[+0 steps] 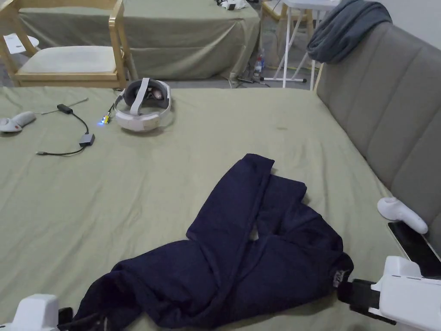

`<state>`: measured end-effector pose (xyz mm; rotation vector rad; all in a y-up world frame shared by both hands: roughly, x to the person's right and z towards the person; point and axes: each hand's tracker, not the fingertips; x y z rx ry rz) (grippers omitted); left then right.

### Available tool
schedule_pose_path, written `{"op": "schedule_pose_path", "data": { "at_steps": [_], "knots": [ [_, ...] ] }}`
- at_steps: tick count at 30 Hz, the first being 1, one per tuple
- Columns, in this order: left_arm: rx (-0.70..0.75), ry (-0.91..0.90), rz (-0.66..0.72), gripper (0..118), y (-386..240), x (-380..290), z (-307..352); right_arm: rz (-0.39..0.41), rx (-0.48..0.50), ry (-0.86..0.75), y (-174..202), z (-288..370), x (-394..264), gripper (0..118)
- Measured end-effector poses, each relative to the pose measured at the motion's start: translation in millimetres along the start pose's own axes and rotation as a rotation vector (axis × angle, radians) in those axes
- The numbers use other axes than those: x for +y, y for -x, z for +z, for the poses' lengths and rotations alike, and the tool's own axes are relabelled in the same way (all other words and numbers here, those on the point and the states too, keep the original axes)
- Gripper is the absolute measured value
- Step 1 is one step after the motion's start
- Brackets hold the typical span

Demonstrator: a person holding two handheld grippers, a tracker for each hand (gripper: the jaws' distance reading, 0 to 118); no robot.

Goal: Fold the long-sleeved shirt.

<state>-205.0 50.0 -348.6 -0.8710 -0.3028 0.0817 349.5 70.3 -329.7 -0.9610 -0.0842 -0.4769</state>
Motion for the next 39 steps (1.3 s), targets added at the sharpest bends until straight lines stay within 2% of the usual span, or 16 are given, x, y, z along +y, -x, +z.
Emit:
{"op": "schedule_pose_path", "data": {
  "at_steps": [1,4,5,6,7,8,14,22,27,28,30,31,34,37,38,39],
  "knots": [
    [0.033,-0.005,-0.047,6,-5.6,-0.2,2.1,-0.003,0.024,-0.025,-0.5,3.0,-2.7,0],
    [0.054,0.014,-0.068,4,-12.4,4.1,9.4,0.089,0.013,0.012,11.5,-1.3,-23.2,0],
    [0.026,0.010,-0.056,13,-12.2,6.6,10.2,0.106,-0.003,0.009,13.3,-1.3,-26.3,0],
    [0.006,-0.011,-0.033,41,-8.2,7.2,4.4,0.122,-0.012,0.012,14.2,-1.4,-28.4,0],
    [-0.005,-0.016,-0.028,94,-7.1,10.9,0.1,0.117,-0.022,0.014,19.6,0.8,-29.6,0],
    [0.005,-0.006,-0.035,111,-7.7,14.7,-6.4,0.115,-0.024,0.016,25.5,3.3,-30.4,0],
    [0.145,-0.001,-0.165,95,-9.9,27.5,-57.7,0.133,-0.046,0.026,29.0,2.4,-28.7,0],
    [0.088,0.040,-0.162,10,-22.5,24.4,-70.3,0.174,-0.062,0.025,30.8,1.5,-13.1,0],
    [0.039,0.016,-0.099,8,-18.7,19.5,-46.4,0.263,-0.082,-0.023,42.5,-2.7,26.1,2],
    [0.037,0.016,-0.097,8,-18.4,16.9,-42.1,0.290,-0.084,-0.020,50.9,-17.9,63.1,23],
    [0.028,0.017,-0.095,8,-17.2,13.5,-33.7,0.317,-0.102,0.002,51.9,-42.3,92.2,92],
    [0.025,0.018,-0.096,8,-18.1,9.5,-29.9,0.332,-0.134,0.039,51.2,-59.5,105.3,111],
    [0.017,0.032,-0.089,8,-18.8,1.5,-22.8,0.326,-0.180,0.124,46.3,-114.1,145.0,82],
    [0.010,0.030,-0.055,8,-18.0,-5.7,-18.1,0.292,-0.194,0.308,33.3,-175.0,162.2,76],
    [0.007,0.033,-0.044,8,-16.7,-4.8,-18.4,0.275,-0.161,0.380,30.6,-190.2,158.4,66],
    [0.005,0.037,-0.034,8,-15.2,-3.7,-19.2,0.254,-0.124,0.417,30.1,-199.4,152.7,35]
  ]
}}
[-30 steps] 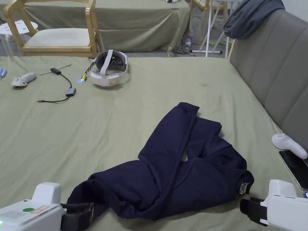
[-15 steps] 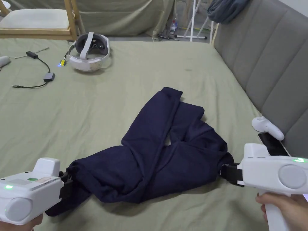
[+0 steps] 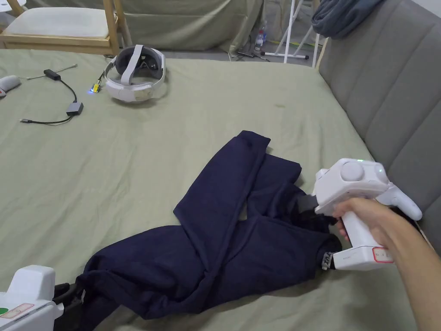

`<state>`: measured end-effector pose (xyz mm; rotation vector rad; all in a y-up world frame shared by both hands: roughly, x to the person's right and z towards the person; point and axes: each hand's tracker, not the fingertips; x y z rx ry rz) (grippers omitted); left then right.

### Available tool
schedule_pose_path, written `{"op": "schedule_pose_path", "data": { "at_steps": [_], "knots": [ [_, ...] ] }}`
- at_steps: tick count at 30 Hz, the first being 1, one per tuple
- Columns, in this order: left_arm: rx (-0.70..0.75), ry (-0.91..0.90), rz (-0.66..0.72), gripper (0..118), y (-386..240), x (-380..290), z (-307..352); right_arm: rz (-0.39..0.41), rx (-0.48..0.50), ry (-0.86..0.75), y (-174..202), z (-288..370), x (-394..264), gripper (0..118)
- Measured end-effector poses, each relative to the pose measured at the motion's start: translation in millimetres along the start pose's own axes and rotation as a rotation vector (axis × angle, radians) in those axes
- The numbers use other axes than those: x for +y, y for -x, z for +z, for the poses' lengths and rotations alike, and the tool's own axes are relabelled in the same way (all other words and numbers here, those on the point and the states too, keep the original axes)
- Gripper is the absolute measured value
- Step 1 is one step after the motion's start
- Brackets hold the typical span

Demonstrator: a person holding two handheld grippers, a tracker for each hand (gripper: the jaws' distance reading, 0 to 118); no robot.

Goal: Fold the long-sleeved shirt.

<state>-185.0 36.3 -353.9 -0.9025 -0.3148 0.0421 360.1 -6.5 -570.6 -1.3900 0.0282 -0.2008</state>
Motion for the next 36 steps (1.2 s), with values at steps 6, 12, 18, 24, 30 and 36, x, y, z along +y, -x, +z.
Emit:
{"op": "schedule_pose_path", "data": {
  "at_steps": [6,12,18,24,30,36],
  "knots": [
    [0.015,-0.079,0.080,7,18.6,35.5,13.1,-0.013,0.024,-0.266,12.4,60.7,-7.9,2],
    [-0.033,-0.231,0.073,7,36.9,121.1,54.3,0.070,0.072,-0.641,36.5,234.9,-2.3,2],
    [-0.054,-0.441,0.035,7,41.3,263.7,119.2,0.150,0.017,-1.050,94.1,416.9,12.1,2],
    [0.023,-0.618,-0.033,7,38.3,420.7,183.4,0.085,0.057,-1.157,112.1,537.6,86.8,2],
    [0.084,-0.675,-0.044,7,-3.8,505.6,213.8,0.057,-0.071,-1.253,155.4,573.3,94.9,2],
    [0.126,-0.650,-0.056,7,7.9,515.1,181.8,-0.011,-0.082,-1.184,148.8,525.8,111.8,2]
  ]
}}
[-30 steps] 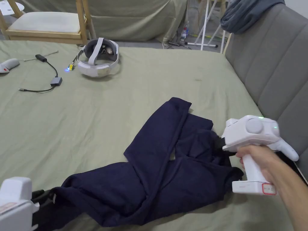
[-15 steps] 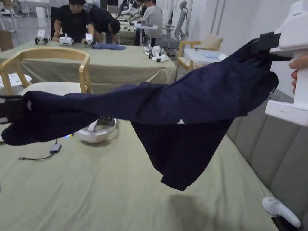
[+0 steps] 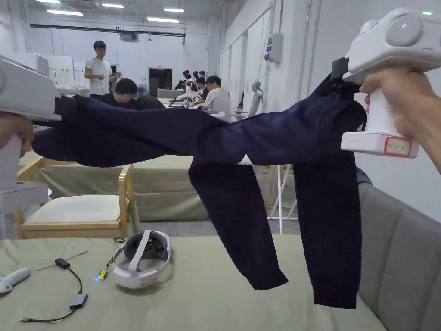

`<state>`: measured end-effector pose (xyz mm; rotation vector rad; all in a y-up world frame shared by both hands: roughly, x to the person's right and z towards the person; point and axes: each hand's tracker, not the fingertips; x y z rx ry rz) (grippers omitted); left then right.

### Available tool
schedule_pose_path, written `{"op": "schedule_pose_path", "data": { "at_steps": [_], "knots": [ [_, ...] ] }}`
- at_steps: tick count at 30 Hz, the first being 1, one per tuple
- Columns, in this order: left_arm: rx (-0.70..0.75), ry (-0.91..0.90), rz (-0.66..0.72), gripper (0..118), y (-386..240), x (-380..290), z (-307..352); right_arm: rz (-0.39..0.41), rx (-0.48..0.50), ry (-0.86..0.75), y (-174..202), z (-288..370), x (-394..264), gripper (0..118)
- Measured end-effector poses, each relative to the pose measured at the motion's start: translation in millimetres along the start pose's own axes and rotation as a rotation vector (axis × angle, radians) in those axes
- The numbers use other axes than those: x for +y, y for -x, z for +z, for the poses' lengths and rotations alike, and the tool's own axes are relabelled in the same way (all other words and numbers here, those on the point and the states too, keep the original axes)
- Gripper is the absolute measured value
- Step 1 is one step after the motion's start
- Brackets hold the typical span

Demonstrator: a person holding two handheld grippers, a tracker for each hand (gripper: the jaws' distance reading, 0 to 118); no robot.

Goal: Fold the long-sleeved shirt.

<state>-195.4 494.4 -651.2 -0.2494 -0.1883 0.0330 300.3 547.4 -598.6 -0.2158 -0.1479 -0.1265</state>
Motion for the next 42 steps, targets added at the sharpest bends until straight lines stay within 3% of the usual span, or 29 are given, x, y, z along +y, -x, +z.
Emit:
{"op": "schedule_pose_path", "data": {
  "at_steps": [1,12,15,19,23,28,29,30,31,32,34,35,37,39,40,41,42],
  "knots": [
    [0.001,0.029,0.005,7,0.4,-12.5,-6.6,-0.015,0.008,0.045,-23.6,-45.0,4.1,2],
    [-0.047,0.403,0.014,7,-7.2,-247.0,-73.2,-0.098,0.019,0.523,-59.2,-164.8,-274.1,2],
    [-0.058,0.442,0.018,7,-11.4,-286.4,-63.9,-0.106,0.020,0.550,-61.1,-144.0,-308.7,2],
    [-0.094,0.436,0.027,7,-14.9,-325.9,-1.2,-0.035,0.081,0.520,-62.9,-64.2,-338.7,2],
    [-0.090,0.476,-0.116,7,-13.6,-396.1,64.0,-0.083,0.128,0.596,-90.8,-0.5,-399.8,2],
    [-0.133,0.669,-0.016,8,-14.1,-498.4,117.8,-0.055,0.044,0.879,-112.7,23.4,-509.0,2],
    [-0.103,0.688,-0.001,10,-13.3,-515.8,119.6,-0.035,-0.008,0.908,-113.2,21.1,-530.3,2],
    [-0.102,0.690,0.003,25,-11.7,-529.0,121.0,-0.016,-0.032,0.916,-117.3,17.8,-544.9,2],
    [-0.101,0.685,0.014,66,-9.2,-537.3,122.7,-0.010,-0.042,0.916,-121.3,15.1,-554.6,6],
    [-0.098,0.683,0.020,86,-7.3,-539.2,124.4,-0.022,-0.025,0.909,-126.1,13.3,-561.8,11],
    [-0.088,0.673,0.041,104,-9.5,-527.5,134.2,-0.065,-0.029,0.878,-124.0,21.9,-550.2,23],
    [-0.096,0.661,0.047,110,-5.5,-516.9,146.3,-0.051,-0.055,0.825,-122.6,30.2,-539.6,54],
    [-0.141,0.591,0.104,103,-0.7,-489.5,154.6,0.001,-0.050,0.726,-121.8,48.9,-516.2,118],
    [-0.141,0.570,0.102,105,3.9,-462.1,166.8,-0.028,-0.010,0.681,-120.9,73.4,-488.7,110],
    [-0.150,0.552,0.099,96,3.0,-451.7,169.3,-0.080,0.000,0.686,-120.7,79.0,-482.1,78],
    [-0.159,0.530,0.093,73,1.3,-439.6,170.5,-0.134,-0.024,0.687,-113.7,92.8,-472.8,34],
    [-0.168,0.521,0.091,29,5.0,-446.5,158.3,-0.152,-0.026,0.686,-113.3,96.0,-471.5,0]
  ]
}}
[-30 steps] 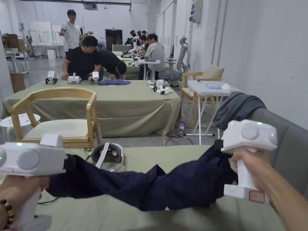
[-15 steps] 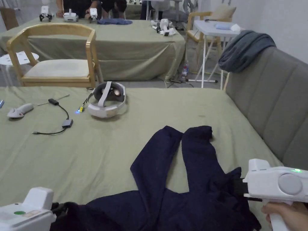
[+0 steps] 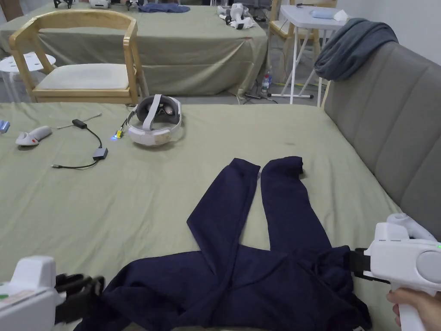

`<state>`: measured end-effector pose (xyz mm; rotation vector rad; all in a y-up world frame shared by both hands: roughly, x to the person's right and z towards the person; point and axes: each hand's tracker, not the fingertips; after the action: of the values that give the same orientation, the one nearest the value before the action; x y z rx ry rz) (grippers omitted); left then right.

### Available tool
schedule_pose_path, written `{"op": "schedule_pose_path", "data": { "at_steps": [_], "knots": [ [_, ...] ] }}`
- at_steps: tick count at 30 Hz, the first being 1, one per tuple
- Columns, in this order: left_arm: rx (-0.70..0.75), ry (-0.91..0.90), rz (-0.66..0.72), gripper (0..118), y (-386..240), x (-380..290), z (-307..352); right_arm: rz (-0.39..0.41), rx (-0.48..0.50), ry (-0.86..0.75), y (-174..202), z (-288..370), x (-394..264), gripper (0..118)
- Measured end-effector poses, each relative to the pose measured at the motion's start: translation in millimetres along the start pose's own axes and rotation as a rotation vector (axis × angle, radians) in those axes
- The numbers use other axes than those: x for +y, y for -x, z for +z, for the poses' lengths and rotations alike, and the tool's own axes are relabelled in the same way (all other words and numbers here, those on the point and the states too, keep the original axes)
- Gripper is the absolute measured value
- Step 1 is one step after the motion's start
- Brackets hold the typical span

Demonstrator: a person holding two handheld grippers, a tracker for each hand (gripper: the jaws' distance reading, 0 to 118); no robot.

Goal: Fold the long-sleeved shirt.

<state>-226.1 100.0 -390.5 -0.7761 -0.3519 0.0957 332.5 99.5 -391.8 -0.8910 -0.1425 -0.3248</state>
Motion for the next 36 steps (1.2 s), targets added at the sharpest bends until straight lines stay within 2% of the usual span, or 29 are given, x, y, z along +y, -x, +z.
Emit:
{"op": "schedule_pose_path", "data": {
  "at_steps": [1,3,4,5,7,8,9,10,14,15,16,17,18,19,21,22,23,24,25,26,27,28,29,30,32,33,34,35,36],
  "knots": [
    [0.021,-0.004,-0.014,5,-4.8,7.6,-4.0,0.004,0.009,-0.008,2.8,6.9,-0.5,0],
    [0.002,-0.025,-0.053,4,-10.3,24.6,-8.9,0.026,0.031,0.006,-4.5,-10.6,2.0,0],
    [-0.021,-0.013,-0.063,8,-27.2,33.9,-16.7,0.034,0.024,0.008,-1.5,-10.9,0.8,0],
    [-0.045,0.018,-0.066,28,-30.2,41.7,-28.3,0.038,0.019,0.013,1.1,-11.0,-0.4,0],
    [-0.027,0.041,-0.055,108,-37.0,52.3,-56.4,0.079,0.047,0.031,7.1,-15.2,-2.4,0],
    [-0.002,0.089,-0.052,108,-11.4,54.5,-92.8,0.085,0.055,0.036,8.4,-15.3,-4.2,0],
    [-0.014,0.005,-0.035,101,-9.5,59.4,-108.3,0.086,0.060,0.041,9.3,-15.3,-5.9,0],
    [0.009,0.061,-0.023,96,-5.4,61.3,-128.5,0.084,0.063,0.046,9.7,-15.2,-7.8,0],
    [0.032,0.246,-0.034,94,-37.4,50.6,-162.0,0.091,0.062,0.080,-5.1,-24.6,-14.6,0],
    [0.015,0.281,-0.046,87,-42.7,44.4,-171.0,0.093,0.054,0.084,-4.0,-19.8,-15.4,0],
    [-0.010,0.326,-0.065,69,-20.6,30.6,-187.4,0.095,0.050,0.091,-5.5,-21.1,-15.2,0],
    [-0.021,0.360,-0.090,60,-22.2,22.2,-194.0,0.093,0.046,0.097,-7.2,-23.2,-14.1,3],
    [0.047,0.309,-0.127,44,-27.4,16.5,-193.5,0.089,0.037,0.104,-8.7,-24.9,-12.6,5],
    [0.098,0.208,-0.152,15,-37.8,16.0,-178.9,0.091,0.031,0.110,-8.1,-24.7,-11.8,5],
    [-0.043,0.198,-0.045,15,-48.2,20.0,-156.2,0.099,0.023,0.114,-8.8,-26.3,-4.5,5],
    [-0.012,0.176,-0.077,15,-51.8,21.8,-148.8,0.101,0.018,0.107,-9.1,-27.2,0.5,6],
    [0.003,0.161,-0.136,15,-51.0,24.7,-148.3,0.105,0.017,0.105,-9.5,-27.8,2.3,12],
    [0.059,0.131,-0.209,15,-45.6,30.9,-148.5,0.113,0.023,0.113,-10.6,-33.7,7.4,30],
    [0.054,0.122,-0.209,15,-42.1,36.5,-143.8,0.125,0.024,0.140,-11.1,-42.6,10.9,76],
    [0.029,0.097,-0.195,15,-36.4,44.7,-137.5,0.143,0.022,0.199,-11.6,-55.5,12.6,107],
    [0.014,0.067,-0.170,15,-31.9,52.4,-132.7,0.150,0.012,0.231,-18.3,-69.4,24.6,118],
    [0.000,0.048,-0.151,15,-46.8,48.8,-117.5,0.139,0.030,0.240,-19.6,-80.3,24.9,115],
    [-0.044,0.049,-0.098,15,-46.7,54.0,-112.2,0.147,0.011,0.255,-20.0,-93.1,24.1,106],
    [-0.058,0.026,-0.091,15,-46.8,59.8,-107.9,0.136,0.009,0.265,-20.0,-106.1,21.2,92],
    [-0.055,0.010,-0.096,15,-48.6,64.6,-108.2,0.104,0.019,0.355,-18.3,-133.8,21.0,30],
    [-0.058,0.010,-0.089,15,-50.2,69.5,-107.1,0.081,0.040,0.348,-15.4,-134.5,20.2,3],
    [-0.056,-0.001,-0.093,15,-50.9,75.2,-104.9,0.058,0.035,0.299,-9.0,-126.5,23.9,3],
    [-0.052,-0.017,-0.097,15,-50.9,81.7,-101.3,0.094,0.010,0.264,-9.8,-130.2,39.3,3],
    [-0.051,-0.039,-0.101,15,-60.4,85.2,-88.8,0.138,0.030,0.208,-3.5,-118.9,48.6,3]
  ]
}}
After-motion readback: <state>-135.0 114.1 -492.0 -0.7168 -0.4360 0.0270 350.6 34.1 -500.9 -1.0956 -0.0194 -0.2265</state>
